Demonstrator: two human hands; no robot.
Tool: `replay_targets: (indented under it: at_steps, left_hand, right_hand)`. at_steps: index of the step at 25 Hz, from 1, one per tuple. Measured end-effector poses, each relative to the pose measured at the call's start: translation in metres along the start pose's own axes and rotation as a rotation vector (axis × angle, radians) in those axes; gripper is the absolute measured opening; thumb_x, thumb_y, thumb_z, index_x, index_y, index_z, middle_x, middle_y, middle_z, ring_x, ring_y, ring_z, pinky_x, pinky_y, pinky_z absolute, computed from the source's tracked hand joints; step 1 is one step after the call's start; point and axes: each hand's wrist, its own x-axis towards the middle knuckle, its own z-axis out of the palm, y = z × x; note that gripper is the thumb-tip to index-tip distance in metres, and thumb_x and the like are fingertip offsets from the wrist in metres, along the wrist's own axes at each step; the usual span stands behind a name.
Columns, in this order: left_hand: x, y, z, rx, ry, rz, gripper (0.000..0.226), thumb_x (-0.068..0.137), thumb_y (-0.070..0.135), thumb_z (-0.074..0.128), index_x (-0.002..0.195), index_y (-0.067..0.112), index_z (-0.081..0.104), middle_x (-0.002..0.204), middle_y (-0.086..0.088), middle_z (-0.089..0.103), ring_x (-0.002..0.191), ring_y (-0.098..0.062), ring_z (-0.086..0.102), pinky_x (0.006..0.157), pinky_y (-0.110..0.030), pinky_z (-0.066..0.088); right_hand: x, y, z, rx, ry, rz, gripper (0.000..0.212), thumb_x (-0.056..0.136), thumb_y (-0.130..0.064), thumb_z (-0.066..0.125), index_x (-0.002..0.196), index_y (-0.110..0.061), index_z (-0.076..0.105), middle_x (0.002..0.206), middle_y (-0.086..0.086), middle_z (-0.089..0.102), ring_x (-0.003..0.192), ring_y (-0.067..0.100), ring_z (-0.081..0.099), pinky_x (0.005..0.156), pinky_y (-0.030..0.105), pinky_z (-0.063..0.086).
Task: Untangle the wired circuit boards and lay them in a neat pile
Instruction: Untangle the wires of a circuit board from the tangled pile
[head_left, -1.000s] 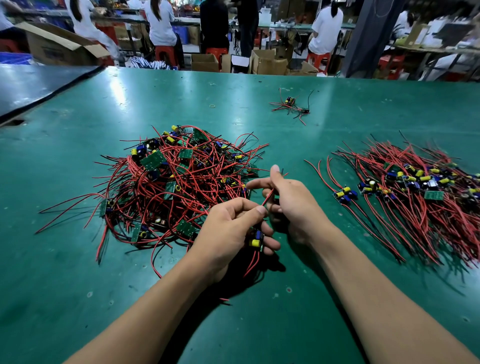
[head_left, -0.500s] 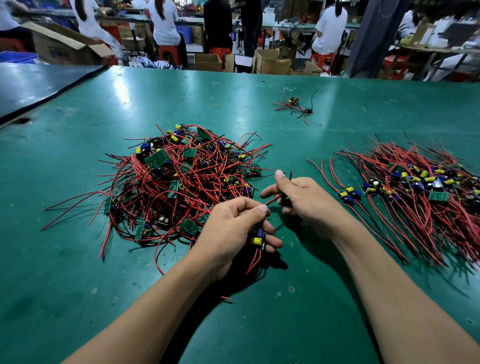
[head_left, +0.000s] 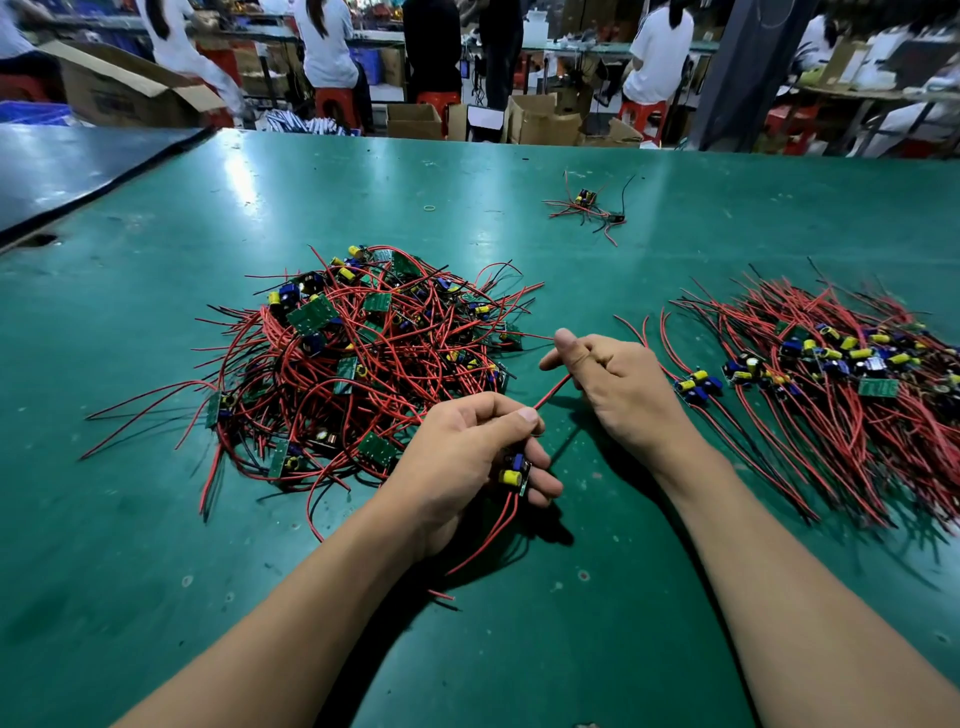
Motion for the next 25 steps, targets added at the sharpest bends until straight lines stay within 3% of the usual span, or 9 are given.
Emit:
replay_targets:
  at_steps: [2, 4, 9, 10, 13, 17, 19, 22, 25]
  left_hand:
    - [0.000, 0.000, -0.001, -0.012, -0.009, -0.011, 0.012, 0.096, 0.007, 0.055, 0.092, -0.003, 0.057, 0.062, -0.014, 0.060, 0.049, -0.026, 0.064, 0.046, -0.029, 0.053]
    - [0.000, 0.001, -0.002, -0.034, -0.021, -0.029, 0.012, 0.096, 0.008, 0.056, 0.091, -0.003, 0.058, 0.062, -0.014, 0.059, 0.048, -0.026, 0.063, 0.046, -0.028, 0.053]
    - [-0.001, 0.007, -0.008, -0.077, -0.061, -0.074, 0.013, 0.094, 0.009, 0.056, 0.088, -0.002, 0.059, 0.062, -0.012, 0.055, 0.046, -0.023, 0.058, 0.044, -0.027, 0.049]
    - [0.000, 0.008, -0.008, -0.078, -0.066, -0.078, 0.013, 0.094, 0.009, 0.055, 0.087, -0.002, 0.059, 0.062, -0.011, 0.054, 0.045, -0.022, 0.057, 0.044, -0.027, 0.048]
    - [0.001, 0.009, -0.012, -0.055, -0.067, -0.077, 0.014, 0.094, 0.009, 0.053, 0.087, -0.002, 0.059, 0.061, -0.009, 0.054, 0.044, -0.019, 0.055, 0.043, -0.025, 0.046]
    - [0.003, 0.008, -0.011, -0.043, -0.070, -0.076, 0.014, 0.094, 0.009, 0.053, 0.088, -0.002, 0.060, 0.060, -0.007, 0.054, 0.042, -0.018, 0.053, 0.042, -0.023, 0.045]
    - [0.001, 0.007, -0.011, -0.057, -0.067, -0.076, 0.014, 0.093, 0.010, 0.055, 0.088, -0.002, 0.061, 0.060, -0.008, 0.054, 0.043, -0.019, 0.054, 0.043, -0.024, 0.046]
    - [0.000, 0.005, -0.009, -0.084, -0.049, -0.069, 0.014, 0.092, 0.012, 0.059, 0.091, -0.002, 0.064, 0.063, -0.012, 0.058, 0.047, -0.024, 0.060, 0.046, -0.028, 0.050]
    - [0.001, 0.003, -0.006, -0.081, -0.009, -0.040, 0.019, 0.095, 0.016, 0.056, 0.098, -0.002, 0.062, 0.068, -0.014, 0.064, 0.053, -0.026, 0.066, 0.050, -0.030, 0.056]
  right_hand:
    - [-0.001, 0.001, 0.001, -0.040, 0.021, -0.063, 0.045, 0.101, -0.044, 0.047, 0.085, -0.015, 0.077, 0.056, -0.032, 0.055, 0.060, -0.010, 0.054, 0.059, 0.008, 0.035]
    - [-0.001, 0.003, 0.002, -0.006, 0.021, -0.042, 0.054, 0.099, -0.053, 0.040, 0.086, -0.017, 0.078, 0.056, -0.019, 0.055, 0.054, -0.004, 0.050, 0.055, 0.010, 0.034]
    - [0.003, -0.001, 0.006, 0.541, -0.154, 0.280, 0.058, 0.104, -0.051, 0.037, 0.091, -0.014, 0.080, 0.064, -0.006, 0.050, 0.044, 0.004, 0.036, 0.041, 0.014, 0.027]
    - [0.003, -0.001, 0.005, 0.470, -0.174, 0.257, 0.055, 0.105, -0.049, 0.038, 0.091, -0.015, 0.080, 0.065, -0.007, 0.052, 0.044, 0.003, 0.039, 0.042, 0.014, 0.030]
    - [0.003, 0.004, 0.000, -0.043, -0.091, -0.004, 0.048, 0.102, -0.052, 0.040, 0.089, -0.026, 0.078, 0.069, -0.008, 0.060, 0.061, -0.001, 0.054, 0.060, 0.016, 0.040]
    - [0.002, 0.005, -0.003, -0.220, 0.063, -0.226, 0.048, 0.103, -0.051, 0.039, 0.099, -0.022, 0.077, 0.069, -0.019, 0.054, 0.072, 0.007, 0.056, 0.068, 0.029, 0.044]
    - [0.000, 0.005, 0.003, -0.043, 0.063, -0.101, 0.052, 0.100, -0.058, 0.039, 0.096, -0.024, 0.079, 0.065, -0.013, 0.055, 0.063, 0.005, 0.053, 0.061, 0.024, 0.042]
    - [-0.001, -0.003, 0.008, 0.445, -0.037, 0.228, 0.058, 0.088, -0.067, 0.045, 0.092, -0.019, 0.079, 0.061, -0.005, 0.055, 0.044, 0.007, 0.039, 0.043, 0.018, 0.031]
    - [0.001, -0.009, 0.009, 0.688, -0.080, 0.397, 0.073, 0.074, -0.077, 0.055, 0.105, -0.013, 0.072, 0.063, -0.007, 0.052, 0.038, 0.007, 0.032, 0.039, 0.016, 0.023]
